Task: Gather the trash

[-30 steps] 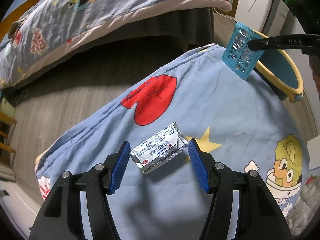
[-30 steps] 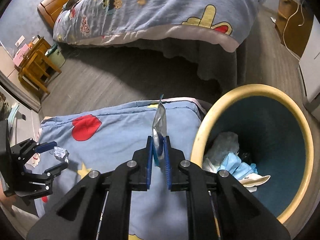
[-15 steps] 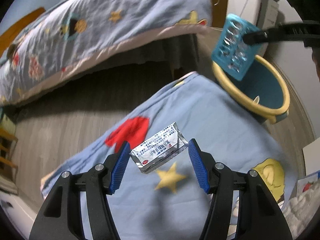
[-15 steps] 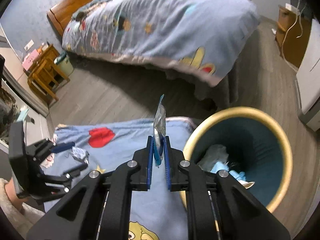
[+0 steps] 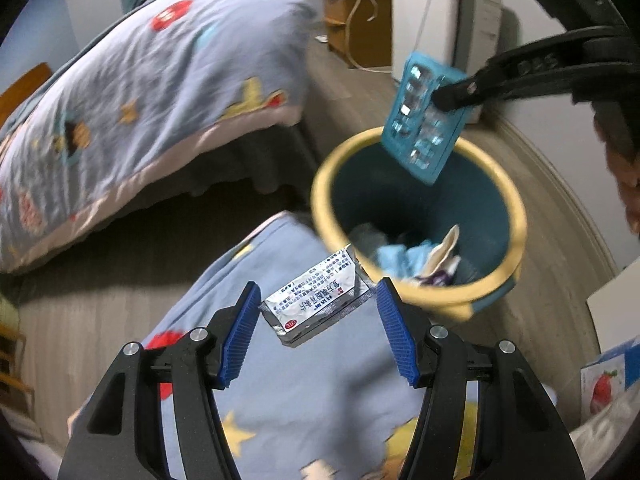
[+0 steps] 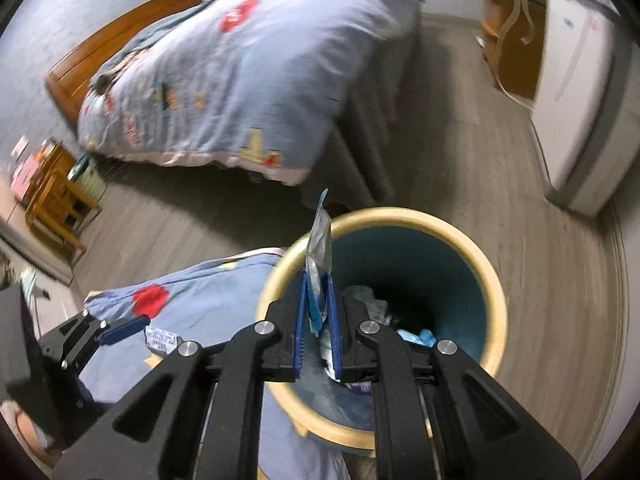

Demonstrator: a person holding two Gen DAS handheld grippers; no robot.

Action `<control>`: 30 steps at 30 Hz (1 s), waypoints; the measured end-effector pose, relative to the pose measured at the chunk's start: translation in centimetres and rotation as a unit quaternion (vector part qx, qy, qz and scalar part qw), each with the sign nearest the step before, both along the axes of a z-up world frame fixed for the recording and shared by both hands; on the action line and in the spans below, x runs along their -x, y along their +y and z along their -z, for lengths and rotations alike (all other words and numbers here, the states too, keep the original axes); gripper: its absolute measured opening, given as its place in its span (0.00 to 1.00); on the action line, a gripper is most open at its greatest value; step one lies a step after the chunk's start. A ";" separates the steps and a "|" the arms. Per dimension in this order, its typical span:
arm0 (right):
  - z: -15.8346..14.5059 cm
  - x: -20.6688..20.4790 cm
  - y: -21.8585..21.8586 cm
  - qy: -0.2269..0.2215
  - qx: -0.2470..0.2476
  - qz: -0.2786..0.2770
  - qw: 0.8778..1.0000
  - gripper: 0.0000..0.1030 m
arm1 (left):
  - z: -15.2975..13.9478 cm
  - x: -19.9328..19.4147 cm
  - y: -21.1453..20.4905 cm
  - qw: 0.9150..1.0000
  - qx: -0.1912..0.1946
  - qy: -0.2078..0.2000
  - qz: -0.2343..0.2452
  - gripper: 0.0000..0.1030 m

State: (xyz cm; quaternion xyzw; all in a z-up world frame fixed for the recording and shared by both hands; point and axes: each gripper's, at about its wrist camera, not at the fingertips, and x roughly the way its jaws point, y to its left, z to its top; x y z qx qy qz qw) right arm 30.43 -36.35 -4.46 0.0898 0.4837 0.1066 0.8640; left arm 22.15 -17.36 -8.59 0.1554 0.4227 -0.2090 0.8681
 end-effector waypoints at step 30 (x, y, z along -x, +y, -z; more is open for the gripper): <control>2.5 2.4 -6.3 0.046 -0.022 0.041 0.998 0.35 | 1.0 -1.5 -6.8 1.000 0.010 -0.020 0.002 0.86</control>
